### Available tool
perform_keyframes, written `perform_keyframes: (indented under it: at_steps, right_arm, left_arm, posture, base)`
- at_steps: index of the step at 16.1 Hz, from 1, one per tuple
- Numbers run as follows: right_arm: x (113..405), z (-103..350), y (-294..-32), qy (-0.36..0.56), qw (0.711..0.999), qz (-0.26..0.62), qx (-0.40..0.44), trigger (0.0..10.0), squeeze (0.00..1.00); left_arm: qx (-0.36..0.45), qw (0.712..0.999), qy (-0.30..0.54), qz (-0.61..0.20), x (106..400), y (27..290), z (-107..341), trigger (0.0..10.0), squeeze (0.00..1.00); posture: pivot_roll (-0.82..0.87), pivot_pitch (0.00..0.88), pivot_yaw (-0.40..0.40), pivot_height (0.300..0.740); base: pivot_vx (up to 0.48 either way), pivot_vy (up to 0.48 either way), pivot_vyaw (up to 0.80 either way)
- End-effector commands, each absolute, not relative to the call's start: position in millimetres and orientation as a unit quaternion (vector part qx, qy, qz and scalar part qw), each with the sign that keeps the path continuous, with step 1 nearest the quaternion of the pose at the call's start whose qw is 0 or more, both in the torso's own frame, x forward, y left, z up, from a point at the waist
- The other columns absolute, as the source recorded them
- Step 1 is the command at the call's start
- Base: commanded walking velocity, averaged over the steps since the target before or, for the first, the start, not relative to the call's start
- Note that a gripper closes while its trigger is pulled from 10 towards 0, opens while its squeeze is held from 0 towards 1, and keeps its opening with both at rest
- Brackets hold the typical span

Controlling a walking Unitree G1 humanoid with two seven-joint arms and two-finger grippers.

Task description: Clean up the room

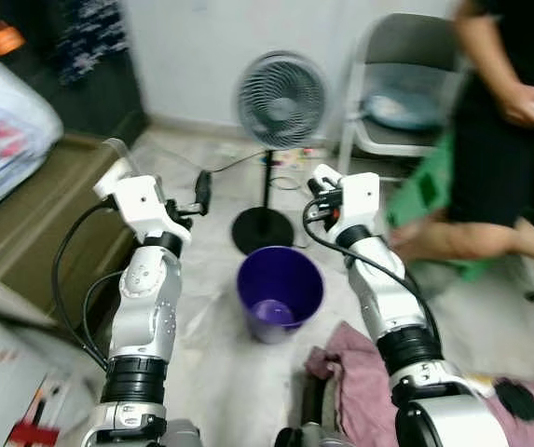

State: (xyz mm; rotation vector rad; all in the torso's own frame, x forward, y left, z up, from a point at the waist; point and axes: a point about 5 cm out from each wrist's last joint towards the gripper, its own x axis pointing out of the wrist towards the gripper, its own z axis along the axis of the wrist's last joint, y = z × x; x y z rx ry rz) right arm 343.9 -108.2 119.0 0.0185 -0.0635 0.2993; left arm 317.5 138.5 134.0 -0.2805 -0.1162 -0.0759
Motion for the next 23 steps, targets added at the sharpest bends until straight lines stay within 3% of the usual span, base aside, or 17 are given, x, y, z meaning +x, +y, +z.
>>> perform_keyframes:
  at_steps: [1, 5, 9, 23]
  right_arm:
    - [346.0, 122.9, -105.3, -0.038, 0.988, 0.150, 0.018, 10.0, 0.00]
    - [346.5, 123.2, -105.2, -0.037, 0.988, 0.150, 0.014, 10.0, 0.00]
    - [346.8, 123.8, -105.3, -0.039, 0.988, 0.148, 0.012, 10.0, 0.00]
    - [347.2, 124.3, -106.2, -0.041, 0.988, 0.149, 0.010, 10.0, 0.00]
  left_arm:
    - [-0.140, 0.988, -0.054, -0.037, 318.0, 139.4, 133.3, 10.0, 0.00]
    - [-0.137, 0.988, -0.055, -0.036, 318.3, 139.5, 133.8, 10.0, 0.00]
    - [-0.135, 0.989, -0.056, -0.040, 318.9, 138.2, 134.5, 10.0, 0.00]
    - [-0.133, 0.987, -0.072, -0.059, 317.6, 134.1, 137.6, 10.0, 0.00]
  posture:
    - [0.02, 0.000, -0.039, 0.740]
    - [0.02, 0.000, -0.041, 0.740]
    - [0.02, 0.000, -0.041, 0.740]
    - [0.02, 0.000, -0.041, 0.740]
  base:
    - [0.000, 0.000, 0.41]
    - [0.000, 0.000, 0.00]
    - [0.000, 0.000, 0.80]
    - [0.057, 0.000, 0.00]
